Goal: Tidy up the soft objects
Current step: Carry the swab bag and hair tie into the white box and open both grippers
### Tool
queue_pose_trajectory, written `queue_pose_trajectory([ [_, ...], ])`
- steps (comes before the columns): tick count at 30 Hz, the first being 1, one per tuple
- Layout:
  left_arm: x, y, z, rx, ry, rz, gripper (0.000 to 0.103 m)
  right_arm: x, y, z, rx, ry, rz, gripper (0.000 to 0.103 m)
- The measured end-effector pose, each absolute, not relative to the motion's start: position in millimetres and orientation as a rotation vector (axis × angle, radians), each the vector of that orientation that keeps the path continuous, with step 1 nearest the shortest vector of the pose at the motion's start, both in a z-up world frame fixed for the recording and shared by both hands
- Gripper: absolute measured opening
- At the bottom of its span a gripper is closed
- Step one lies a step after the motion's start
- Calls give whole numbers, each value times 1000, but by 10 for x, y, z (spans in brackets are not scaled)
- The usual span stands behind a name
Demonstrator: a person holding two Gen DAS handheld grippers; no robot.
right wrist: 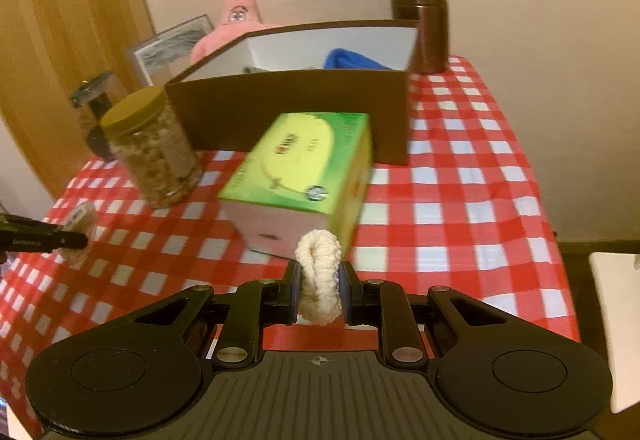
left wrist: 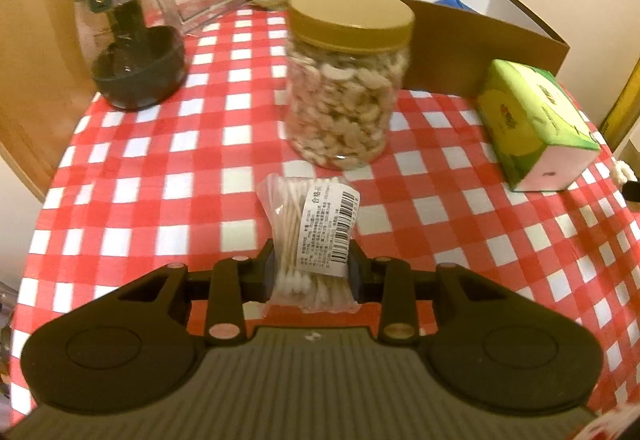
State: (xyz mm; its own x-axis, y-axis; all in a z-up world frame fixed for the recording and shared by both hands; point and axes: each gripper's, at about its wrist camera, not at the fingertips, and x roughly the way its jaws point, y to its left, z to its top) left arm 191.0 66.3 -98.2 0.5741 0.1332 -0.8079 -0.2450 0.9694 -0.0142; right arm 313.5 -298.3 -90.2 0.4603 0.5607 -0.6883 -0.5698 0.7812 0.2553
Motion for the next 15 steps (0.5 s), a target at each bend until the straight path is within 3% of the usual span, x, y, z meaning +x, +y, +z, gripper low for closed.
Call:
queue_pose_trajectory([
  [15, 1942, 1313, -605, -93, 836, 266, 32, 3172, -2141, -568, 28, 774, 862, 20],
])
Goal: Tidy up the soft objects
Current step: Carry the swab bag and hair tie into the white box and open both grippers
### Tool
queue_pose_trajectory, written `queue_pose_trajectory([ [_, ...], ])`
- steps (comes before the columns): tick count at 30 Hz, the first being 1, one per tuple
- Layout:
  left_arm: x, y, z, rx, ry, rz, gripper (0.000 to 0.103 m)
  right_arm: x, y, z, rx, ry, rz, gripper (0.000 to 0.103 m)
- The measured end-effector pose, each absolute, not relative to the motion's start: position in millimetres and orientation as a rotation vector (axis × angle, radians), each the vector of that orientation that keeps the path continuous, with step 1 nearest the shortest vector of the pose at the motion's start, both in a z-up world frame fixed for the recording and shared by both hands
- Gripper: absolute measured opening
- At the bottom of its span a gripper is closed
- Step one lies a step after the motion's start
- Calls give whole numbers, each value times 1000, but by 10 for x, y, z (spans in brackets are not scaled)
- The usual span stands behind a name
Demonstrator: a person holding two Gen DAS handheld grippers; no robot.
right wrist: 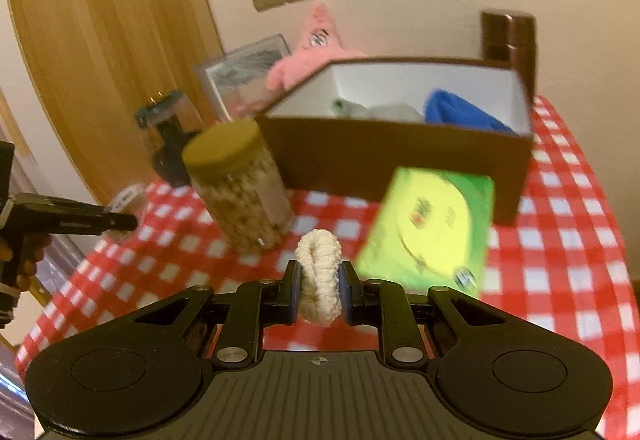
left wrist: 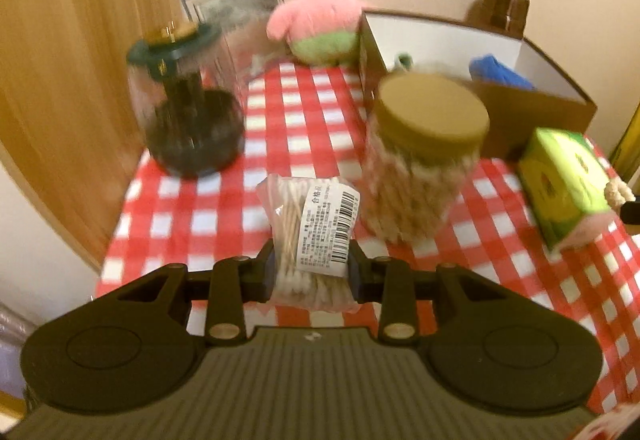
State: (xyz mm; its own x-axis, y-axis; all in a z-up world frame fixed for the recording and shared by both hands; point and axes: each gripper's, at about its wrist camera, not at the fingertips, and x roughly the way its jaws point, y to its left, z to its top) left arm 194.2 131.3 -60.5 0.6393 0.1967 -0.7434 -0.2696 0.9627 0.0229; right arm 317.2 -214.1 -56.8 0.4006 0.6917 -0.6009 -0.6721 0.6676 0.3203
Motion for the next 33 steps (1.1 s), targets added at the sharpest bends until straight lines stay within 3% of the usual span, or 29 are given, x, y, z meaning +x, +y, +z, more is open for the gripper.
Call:
queue_pose_trajectory([
  [18, 3330, 1632, 230, 14, 639, 87, 32, 4310, -1268, -95, 65, 638, 859, 20],
  [33, 4512, 1319, -70, -4, 750, -144, 33, 5018, -1080, -343, 149, 749, 723, 20],
])
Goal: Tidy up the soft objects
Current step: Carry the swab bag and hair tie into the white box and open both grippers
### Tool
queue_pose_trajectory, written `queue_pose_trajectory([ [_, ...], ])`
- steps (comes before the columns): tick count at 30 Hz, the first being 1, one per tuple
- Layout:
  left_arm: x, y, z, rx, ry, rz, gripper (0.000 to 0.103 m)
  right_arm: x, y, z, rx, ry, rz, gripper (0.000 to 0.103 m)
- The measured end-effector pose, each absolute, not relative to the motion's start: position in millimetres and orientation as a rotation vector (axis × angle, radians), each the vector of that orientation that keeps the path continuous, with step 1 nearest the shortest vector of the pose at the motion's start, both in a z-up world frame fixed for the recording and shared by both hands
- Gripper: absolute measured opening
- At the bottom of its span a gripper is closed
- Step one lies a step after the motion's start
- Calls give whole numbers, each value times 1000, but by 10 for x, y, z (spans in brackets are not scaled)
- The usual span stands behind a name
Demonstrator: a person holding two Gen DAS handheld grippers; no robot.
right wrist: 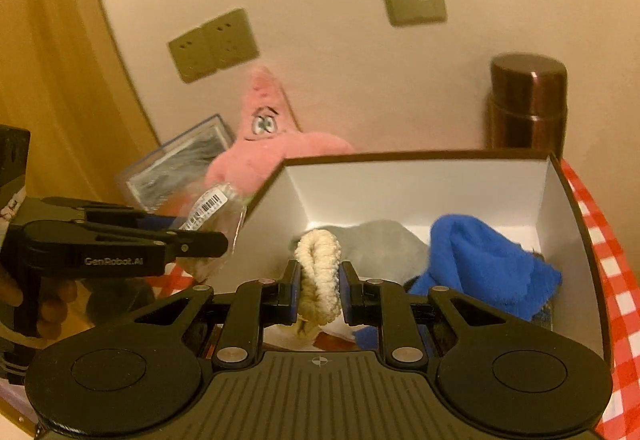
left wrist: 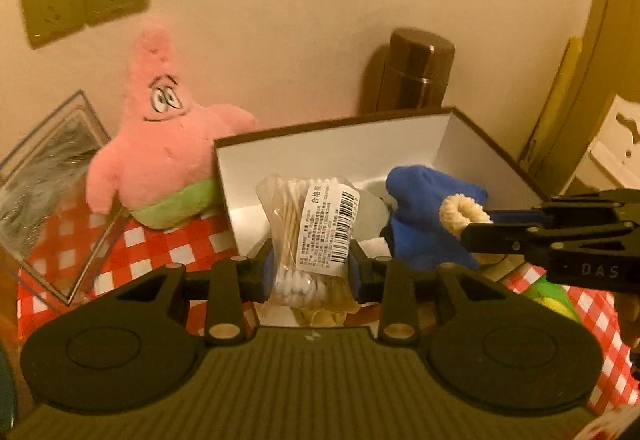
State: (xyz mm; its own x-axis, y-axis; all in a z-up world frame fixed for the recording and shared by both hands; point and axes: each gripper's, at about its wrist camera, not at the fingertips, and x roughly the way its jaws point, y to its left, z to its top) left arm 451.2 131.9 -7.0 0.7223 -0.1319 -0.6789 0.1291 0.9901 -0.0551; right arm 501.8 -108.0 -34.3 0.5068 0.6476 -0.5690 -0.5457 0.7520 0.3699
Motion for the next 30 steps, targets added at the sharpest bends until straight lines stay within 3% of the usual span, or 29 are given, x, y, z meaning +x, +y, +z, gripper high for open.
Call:
queue_pose_trajectory([
  [11, 4893, 1259, -345, 17, 803, -166, 38, 5196, -1056, -517, 163, 789, 701, 20],
  [12, 4907, 1254, -355, 16, 805, -172, 42, 5212, -1052, -521, 164, 790, 700, 20],
  [15, 4935, 1241, -374, 16, 804, -186, 68, 5250, -1032, -531, 169, 792, 699, 20],
  [30, 4925, 1391, -396, 8, 796, -139, 71, 5357, -882, -604, 166, 790, 690, 22],
])
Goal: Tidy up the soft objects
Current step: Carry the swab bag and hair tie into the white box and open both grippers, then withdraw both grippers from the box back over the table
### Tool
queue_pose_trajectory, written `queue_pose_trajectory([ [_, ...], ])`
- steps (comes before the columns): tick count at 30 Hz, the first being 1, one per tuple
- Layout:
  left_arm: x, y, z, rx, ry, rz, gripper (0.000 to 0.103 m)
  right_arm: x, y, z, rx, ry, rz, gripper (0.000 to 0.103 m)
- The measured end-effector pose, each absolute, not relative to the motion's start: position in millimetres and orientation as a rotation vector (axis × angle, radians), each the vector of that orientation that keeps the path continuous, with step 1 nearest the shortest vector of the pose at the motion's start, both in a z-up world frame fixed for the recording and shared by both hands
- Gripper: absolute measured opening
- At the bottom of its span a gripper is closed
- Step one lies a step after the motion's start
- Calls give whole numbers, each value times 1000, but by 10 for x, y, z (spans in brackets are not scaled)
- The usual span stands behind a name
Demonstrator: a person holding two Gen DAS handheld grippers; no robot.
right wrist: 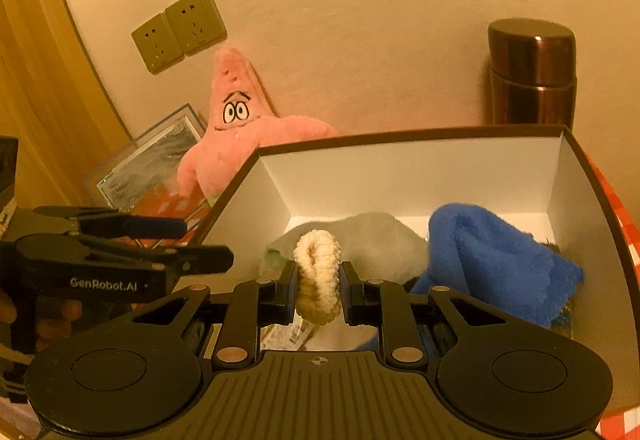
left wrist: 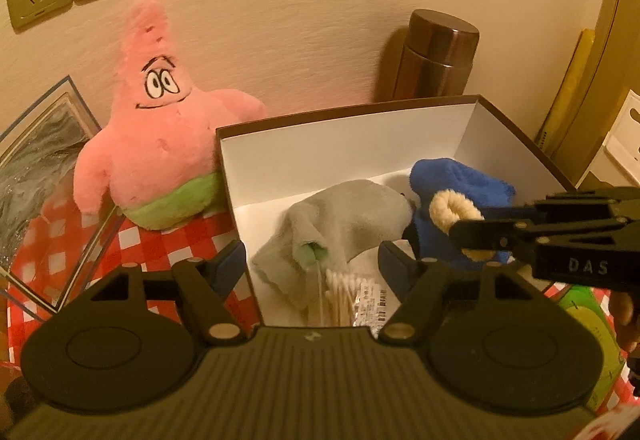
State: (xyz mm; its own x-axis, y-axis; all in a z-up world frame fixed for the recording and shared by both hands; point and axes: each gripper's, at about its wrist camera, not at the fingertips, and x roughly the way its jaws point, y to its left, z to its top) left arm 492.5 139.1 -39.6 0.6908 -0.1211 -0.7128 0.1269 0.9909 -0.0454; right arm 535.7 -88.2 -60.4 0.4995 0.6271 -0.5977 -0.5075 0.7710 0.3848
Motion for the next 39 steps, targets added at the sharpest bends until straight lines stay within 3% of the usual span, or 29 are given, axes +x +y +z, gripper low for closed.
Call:
queue_pose_trajectory([
  [1, 4920, 1401, -399, 6, 797, -136, 71, 5370, -867, -605, 168, 785, 685, 33],
  [2, 4916, 1409, -402, 5, 798, -134, 71, 5383, -859, -601, 176, 776, 673, 52],
  [4, 4906, 1422, -403, 0, 798, -130, 72, 5399, -873, -585, 207, 750, 654, 73],
  [23, 4483, 1394, -45, -7, 747, -37, 82, 4969, -1285, -365, 107, 764, 590, 74],
  [39, 3412, 780, 279, 16, 680, 60, 87, 4077, -2079, 21, 179, 694, 619, 74],
])
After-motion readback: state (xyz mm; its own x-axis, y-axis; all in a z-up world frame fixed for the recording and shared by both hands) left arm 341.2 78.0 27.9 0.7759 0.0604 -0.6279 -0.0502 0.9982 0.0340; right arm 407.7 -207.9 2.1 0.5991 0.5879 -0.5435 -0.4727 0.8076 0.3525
